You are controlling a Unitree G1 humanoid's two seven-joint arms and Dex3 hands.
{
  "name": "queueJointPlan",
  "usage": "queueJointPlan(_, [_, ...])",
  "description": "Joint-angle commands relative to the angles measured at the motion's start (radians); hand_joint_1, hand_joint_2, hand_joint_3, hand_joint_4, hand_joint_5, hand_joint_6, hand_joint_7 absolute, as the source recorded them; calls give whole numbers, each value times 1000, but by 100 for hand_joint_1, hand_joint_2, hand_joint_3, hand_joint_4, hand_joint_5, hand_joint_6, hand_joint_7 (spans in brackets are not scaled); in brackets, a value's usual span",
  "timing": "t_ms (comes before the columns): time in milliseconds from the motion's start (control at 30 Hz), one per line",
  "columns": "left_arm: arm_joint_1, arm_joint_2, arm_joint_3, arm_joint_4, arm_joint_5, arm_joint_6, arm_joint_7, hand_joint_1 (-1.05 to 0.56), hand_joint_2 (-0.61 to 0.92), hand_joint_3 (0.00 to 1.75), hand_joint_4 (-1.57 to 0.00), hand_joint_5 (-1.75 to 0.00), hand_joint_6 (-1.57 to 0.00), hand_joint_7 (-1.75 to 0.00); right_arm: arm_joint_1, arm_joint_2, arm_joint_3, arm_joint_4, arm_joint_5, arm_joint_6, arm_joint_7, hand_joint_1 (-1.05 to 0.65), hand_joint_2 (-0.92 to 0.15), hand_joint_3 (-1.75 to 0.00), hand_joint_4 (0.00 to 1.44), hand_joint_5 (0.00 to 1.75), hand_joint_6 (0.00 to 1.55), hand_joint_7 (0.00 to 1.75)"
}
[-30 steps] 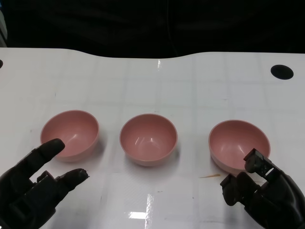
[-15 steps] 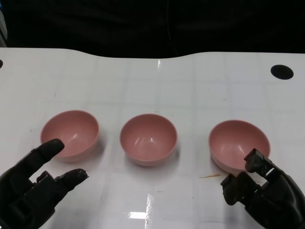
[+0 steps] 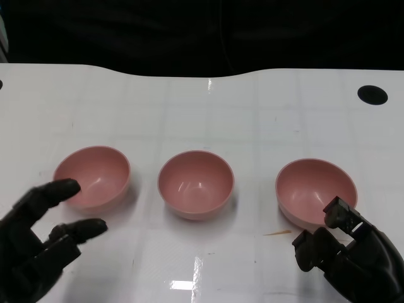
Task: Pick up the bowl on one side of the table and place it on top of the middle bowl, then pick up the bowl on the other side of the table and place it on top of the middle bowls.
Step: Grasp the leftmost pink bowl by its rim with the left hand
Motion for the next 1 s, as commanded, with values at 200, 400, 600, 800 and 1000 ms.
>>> queueJointPlan(200, [27,343,-342,-105,1188,-362,33,8,69,10,-62,-65,-83,-45,-6,-13,-13,1,7,-8,14,2,-61,-129,86,175,68,168])
queueJointPlan(400, [-38,382,-396,-144,1532,-260,-18,-51,62,1,-82,-17,-104,-5,-4,-12,-12,-1,5,-9,12,2,-61,-129,86,175,69,166])
queueJointPlan(600, [-114,388,-419,-93,1716,-256,-120,-70,56,0,-83,-7,-98,0,-3,-11,-10,-5,3,-5,5,2,-62,-129,87,175,69,166])
queueJointPlan(800, [-201,350,-421,54,1767,-352,-156,-71,57,1,-81,-3,-95,0,-1,-9,-8,-7,-2,-9,7,1,-62,-127,86,175,68,166])
queueJointPlan(1000, [-284,314,-444,305,1768,-487,-80,-75,66,3,-74,0,-87,0,3,-3,-7,-9,-4,-13,6,1,-63,-126,86,175,68,167])
